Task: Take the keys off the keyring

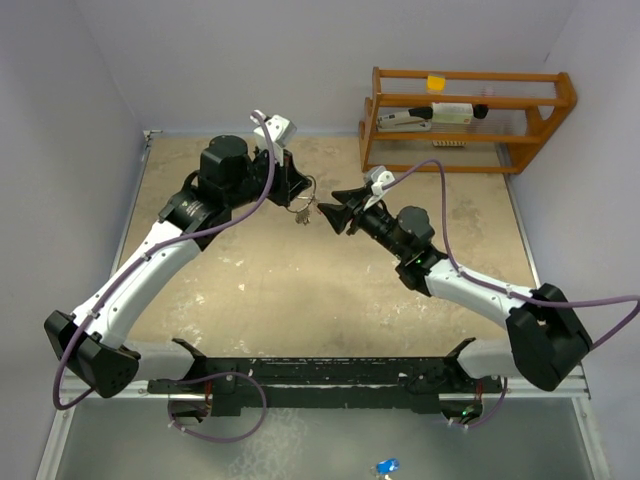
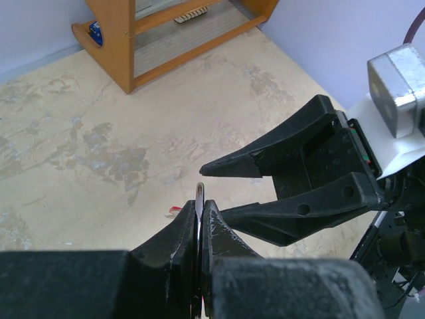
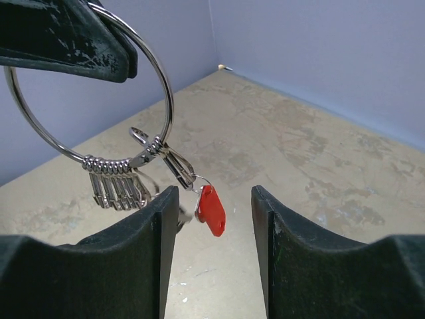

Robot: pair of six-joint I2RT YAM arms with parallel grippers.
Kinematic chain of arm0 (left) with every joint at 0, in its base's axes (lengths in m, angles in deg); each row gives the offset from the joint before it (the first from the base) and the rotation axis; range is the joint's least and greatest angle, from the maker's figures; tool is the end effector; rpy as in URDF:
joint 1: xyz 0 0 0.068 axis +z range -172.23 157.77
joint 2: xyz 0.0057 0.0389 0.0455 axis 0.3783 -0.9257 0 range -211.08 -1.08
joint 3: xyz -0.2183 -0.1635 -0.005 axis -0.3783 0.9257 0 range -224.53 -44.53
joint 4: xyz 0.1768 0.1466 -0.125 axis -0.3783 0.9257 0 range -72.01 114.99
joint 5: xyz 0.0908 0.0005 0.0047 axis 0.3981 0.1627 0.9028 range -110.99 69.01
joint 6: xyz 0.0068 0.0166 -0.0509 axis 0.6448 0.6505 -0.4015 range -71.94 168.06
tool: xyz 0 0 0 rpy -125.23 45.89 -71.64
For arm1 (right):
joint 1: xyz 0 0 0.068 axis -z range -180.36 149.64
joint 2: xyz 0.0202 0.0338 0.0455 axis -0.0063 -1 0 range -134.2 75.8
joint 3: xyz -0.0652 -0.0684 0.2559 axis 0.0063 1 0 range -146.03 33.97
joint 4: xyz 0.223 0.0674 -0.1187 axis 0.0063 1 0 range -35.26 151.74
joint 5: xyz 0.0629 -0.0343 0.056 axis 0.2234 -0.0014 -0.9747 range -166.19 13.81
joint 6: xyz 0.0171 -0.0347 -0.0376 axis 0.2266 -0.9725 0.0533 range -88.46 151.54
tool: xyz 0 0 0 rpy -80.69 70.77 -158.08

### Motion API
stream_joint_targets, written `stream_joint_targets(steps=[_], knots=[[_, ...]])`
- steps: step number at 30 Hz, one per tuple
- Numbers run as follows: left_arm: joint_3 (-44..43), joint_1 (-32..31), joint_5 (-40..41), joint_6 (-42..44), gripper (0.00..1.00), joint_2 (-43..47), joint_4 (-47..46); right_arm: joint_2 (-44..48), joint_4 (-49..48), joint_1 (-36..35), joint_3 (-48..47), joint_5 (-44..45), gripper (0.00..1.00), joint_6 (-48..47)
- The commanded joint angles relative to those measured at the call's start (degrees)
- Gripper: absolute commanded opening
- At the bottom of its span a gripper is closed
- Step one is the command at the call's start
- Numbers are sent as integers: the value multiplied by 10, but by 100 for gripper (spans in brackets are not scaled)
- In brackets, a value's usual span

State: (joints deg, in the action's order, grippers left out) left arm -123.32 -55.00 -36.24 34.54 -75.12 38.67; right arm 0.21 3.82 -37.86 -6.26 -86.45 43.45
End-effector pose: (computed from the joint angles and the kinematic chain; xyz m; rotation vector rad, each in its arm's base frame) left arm 0.2395 -0.1653 0.4175 0.5090 1.8485 -0.8004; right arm 0.2293 0.1839 0.3055 -0.4524 1.2746 0.8486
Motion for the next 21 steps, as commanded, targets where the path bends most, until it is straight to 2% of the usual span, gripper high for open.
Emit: stream_joint_targets(steps=[1,21], knots=[[-9,-4,-12,-13,0,25,-35,-7,-43,-3,-28,-15,50,19],[3,-8,-24,-25,0,50,-58,-35,-39,-14,-49,-24,50,25]])
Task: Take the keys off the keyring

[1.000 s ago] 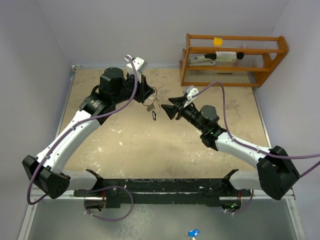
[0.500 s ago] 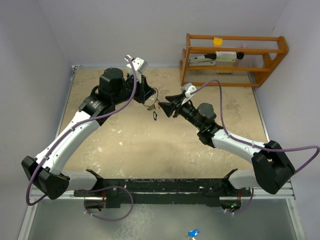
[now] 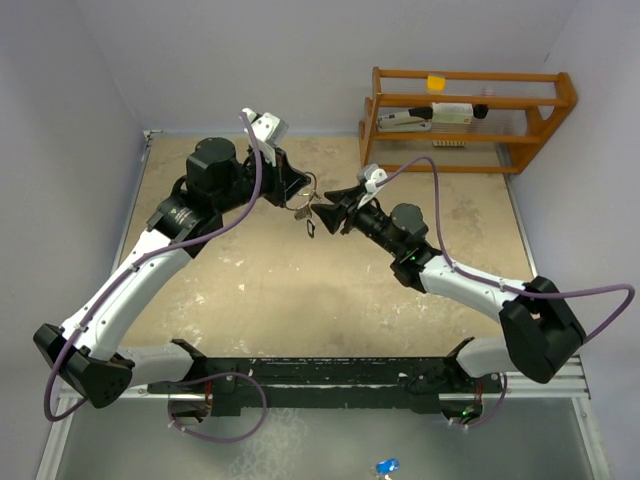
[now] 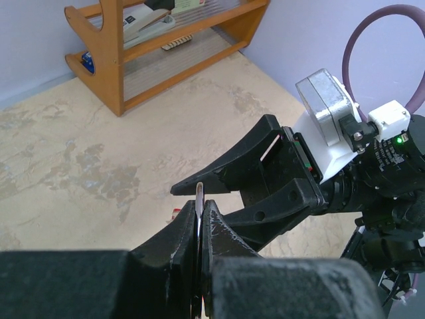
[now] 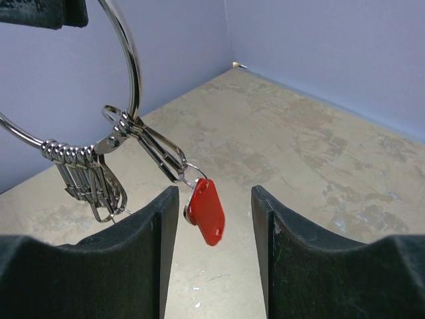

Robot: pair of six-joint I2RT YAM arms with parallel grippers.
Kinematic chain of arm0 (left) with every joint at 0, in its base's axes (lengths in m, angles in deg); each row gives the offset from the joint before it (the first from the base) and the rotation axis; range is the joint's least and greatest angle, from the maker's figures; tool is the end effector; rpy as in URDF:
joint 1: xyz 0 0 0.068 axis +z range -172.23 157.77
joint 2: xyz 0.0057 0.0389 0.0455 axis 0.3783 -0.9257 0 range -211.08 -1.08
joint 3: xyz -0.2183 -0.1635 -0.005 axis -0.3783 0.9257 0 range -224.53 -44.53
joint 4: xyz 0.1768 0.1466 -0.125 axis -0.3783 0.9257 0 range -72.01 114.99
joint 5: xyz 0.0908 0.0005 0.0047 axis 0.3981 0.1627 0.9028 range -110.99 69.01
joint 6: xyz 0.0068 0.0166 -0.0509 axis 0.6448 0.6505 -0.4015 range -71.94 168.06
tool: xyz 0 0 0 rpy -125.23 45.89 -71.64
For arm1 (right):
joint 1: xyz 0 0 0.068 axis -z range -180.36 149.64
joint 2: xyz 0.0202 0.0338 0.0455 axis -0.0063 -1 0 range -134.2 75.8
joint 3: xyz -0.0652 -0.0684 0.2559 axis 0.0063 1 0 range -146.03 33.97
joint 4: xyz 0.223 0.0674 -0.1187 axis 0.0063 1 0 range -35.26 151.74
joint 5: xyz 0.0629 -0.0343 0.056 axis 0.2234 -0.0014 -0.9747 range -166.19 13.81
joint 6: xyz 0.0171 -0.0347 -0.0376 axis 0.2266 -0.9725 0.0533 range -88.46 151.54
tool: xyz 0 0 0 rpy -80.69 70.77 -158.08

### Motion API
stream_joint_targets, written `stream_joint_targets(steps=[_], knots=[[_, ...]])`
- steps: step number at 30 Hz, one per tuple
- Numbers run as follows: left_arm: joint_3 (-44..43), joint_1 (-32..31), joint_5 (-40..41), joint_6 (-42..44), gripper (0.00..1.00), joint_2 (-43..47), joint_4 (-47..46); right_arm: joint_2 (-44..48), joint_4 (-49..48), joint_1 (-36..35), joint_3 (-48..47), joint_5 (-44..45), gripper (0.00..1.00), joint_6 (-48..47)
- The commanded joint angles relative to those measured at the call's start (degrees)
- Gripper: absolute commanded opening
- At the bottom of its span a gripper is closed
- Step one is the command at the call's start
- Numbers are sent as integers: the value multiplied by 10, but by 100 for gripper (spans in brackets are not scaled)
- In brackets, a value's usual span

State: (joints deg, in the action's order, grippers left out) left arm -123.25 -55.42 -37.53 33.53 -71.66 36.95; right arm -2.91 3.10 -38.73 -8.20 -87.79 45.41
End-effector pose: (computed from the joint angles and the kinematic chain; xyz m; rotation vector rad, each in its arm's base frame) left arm 0.2225 -0.1576 0.4361 0.5108 1.7597 -0.8503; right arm 0.2355 0.1956 0.3030 -0.4639 1.2879 0.9038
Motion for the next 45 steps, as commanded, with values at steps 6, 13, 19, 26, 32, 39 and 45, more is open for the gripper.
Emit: stream_joint_targets(steps=[6,13,19,26,32,39,45], knots=[[6,-4,-10,-17,0,17,-43,-10,-28,-10,-39,-11,48,0],[8,-5,-5,-19,0,19,-48,-13,-18,-12,-45,-6,40,-5],[13,-5,5,-20,0,20,-50,-6,-2,-14,-47,-4,18,-13],[15,-5,27,-17,0,21,-54,19,59,-15,-41,9,0,-44],[13,-5,36,-15,0,23,-51,64,131,-16,-34,27,0,-92],[16,-5,37,-10,34,15,-44,111,262,-17,-85,63,0,-136],[41,-5,37,-9,37,24,-64,135,375,-20,-156,118,0,-182]])
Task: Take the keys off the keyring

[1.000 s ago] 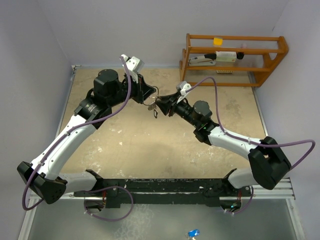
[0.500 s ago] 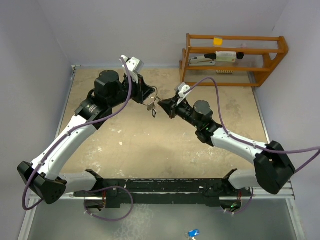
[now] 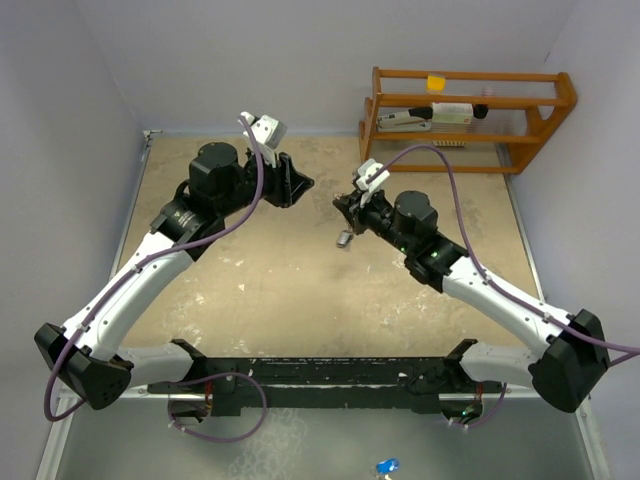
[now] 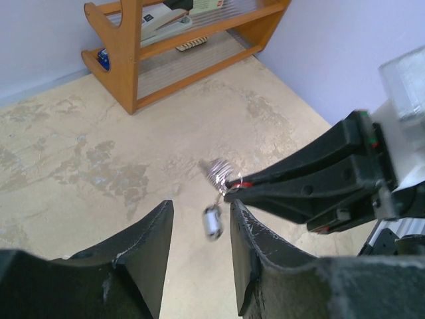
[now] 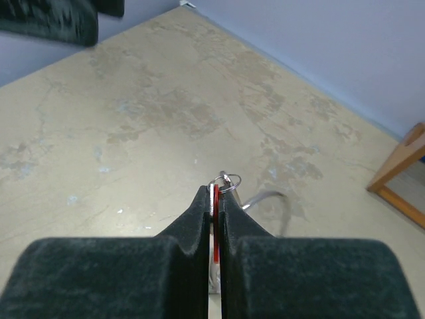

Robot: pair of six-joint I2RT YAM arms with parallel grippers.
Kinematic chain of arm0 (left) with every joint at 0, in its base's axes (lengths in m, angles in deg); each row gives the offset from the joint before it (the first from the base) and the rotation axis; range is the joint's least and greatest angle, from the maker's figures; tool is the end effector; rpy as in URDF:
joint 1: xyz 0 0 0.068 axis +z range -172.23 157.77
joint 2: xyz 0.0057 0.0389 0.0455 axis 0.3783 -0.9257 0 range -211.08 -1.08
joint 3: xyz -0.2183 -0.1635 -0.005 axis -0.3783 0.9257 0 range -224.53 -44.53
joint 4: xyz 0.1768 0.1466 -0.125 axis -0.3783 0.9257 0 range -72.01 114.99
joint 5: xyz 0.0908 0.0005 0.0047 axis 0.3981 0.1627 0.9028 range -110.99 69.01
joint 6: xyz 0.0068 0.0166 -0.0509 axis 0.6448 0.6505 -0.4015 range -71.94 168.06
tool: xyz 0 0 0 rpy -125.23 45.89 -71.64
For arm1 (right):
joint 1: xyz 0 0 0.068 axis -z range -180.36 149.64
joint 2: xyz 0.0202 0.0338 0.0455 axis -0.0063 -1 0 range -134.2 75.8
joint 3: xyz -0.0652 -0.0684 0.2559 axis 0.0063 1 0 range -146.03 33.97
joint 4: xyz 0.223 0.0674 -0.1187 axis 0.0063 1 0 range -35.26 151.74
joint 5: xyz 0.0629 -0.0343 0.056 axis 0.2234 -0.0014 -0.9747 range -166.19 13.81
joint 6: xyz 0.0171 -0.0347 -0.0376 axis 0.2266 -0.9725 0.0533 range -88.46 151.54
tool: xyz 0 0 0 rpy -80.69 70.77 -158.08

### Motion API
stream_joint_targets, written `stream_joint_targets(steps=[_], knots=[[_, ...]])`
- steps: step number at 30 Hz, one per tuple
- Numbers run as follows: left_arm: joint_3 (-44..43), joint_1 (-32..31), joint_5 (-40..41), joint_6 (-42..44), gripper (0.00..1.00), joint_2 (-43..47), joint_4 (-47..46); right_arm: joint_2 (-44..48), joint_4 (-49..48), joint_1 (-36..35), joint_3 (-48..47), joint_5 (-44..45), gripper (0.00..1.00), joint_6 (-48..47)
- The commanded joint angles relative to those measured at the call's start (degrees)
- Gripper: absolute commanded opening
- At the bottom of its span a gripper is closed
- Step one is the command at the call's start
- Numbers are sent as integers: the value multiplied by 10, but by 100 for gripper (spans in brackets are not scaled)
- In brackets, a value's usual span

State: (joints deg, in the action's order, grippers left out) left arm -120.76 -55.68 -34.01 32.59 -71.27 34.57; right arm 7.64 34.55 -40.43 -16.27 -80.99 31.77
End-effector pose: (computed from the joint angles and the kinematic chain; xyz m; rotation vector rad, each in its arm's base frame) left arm 0.2249 -0.1581 0.4273 0.4537 1.7658 -0.8130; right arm 0.2145 0.1843 0.3445 -0.5967 1.4460 0.6216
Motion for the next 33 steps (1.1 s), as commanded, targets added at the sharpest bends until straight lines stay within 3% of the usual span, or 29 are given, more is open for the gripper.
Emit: stream_joint_targets(steps=[1,9,15,21,26,33], knots=[[21,-2,2,1,37,21,-46,30,79,-4,-89,53,0,-51],[95,-2,-32,23,37,37,-130,-1,253,-6,-237,50,0,-34],[146,-2,-59,40,38,50,-204,-72,446,-9,-398,29,0,0],[175,-2,-80,40,38,59,-256,-110,553,-12,-475,26,0,12],[198,-2,-83,43,39,74,-292,-126,601,-28,-505,56,0,-1],[280,-3,-97,43,40,105,-420,-127,593,-45,-498,83,0,-8]])
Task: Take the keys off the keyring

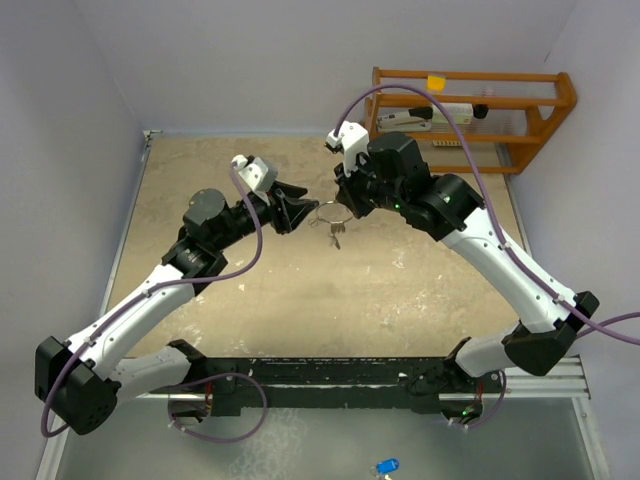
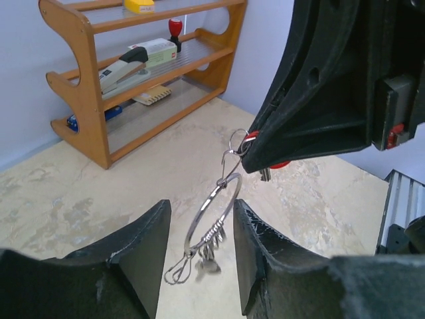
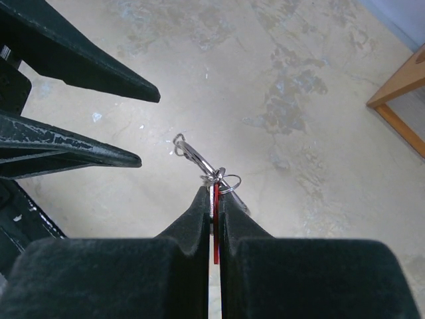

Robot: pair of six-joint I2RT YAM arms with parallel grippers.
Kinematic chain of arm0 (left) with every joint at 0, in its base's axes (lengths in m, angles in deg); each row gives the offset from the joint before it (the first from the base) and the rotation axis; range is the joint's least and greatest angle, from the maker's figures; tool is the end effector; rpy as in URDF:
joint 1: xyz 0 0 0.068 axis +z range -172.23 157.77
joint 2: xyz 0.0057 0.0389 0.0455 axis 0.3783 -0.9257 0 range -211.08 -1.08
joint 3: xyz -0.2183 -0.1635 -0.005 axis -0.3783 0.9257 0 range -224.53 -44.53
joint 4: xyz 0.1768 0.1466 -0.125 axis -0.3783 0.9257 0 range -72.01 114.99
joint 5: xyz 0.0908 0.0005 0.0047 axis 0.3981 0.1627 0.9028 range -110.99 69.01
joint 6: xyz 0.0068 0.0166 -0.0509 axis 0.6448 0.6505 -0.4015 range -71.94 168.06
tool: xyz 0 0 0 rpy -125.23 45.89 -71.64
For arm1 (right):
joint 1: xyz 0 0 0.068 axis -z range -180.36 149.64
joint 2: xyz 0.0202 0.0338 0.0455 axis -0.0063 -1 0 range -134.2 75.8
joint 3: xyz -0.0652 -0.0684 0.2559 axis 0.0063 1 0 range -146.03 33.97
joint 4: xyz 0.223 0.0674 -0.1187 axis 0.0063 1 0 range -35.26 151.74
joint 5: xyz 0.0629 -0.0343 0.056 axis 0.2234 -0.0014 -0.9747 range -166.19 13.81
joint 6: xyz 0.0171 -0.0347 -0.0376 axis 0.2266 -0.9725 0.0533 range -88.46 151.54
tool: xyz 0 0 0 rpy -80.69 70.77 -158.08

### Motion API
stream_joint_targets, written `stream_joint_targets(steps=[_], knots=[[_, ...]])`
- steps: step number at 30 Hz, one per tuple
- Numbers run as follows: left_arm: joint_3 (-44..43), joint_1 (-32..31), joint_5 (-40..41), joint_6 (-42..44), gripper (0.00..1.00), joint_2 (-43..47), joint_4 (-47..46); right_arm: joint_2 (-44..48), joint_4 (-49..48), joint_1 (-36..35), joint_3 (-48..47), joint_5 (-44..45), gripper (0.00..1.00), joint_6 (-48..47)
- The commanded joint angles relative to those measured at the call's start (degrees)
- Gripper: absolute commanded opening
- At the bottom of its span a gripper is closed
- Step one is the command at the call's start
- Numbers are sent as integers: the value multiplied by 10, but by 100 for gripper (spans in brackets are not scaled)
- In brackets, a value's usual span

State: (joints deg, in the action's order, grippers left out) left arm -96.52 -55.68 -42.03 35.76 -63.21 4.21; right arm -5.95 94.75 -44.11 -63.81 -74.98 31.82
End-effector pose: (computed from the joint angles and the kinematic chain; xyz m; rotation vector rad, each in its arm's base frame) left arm 0.2061 -0.1514 0.3694 0.5869 1.4695 -0.9084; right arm 0.2181 0.2077 0.4555 -0.7355 1.8820 0.4724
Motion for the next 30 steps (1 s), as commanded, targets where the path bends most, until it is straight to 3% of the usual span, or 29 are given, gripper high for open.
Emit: stream_joint_targets(steps=[1,9,19,30], knots=[[51,-3,-22,12,40,29,-135,10,-12,-8,-20,24,0,-8],[153,-5,-32,20,44,52,-298,8,-9,-14,-30,27,0,-5],[163,-16,-19,14,58,19,-351,-61,135,-47,-163,93,0,4],[199,-34,84,31,64,-6,-439,-100,164,-85,-215,113,0,-1]])
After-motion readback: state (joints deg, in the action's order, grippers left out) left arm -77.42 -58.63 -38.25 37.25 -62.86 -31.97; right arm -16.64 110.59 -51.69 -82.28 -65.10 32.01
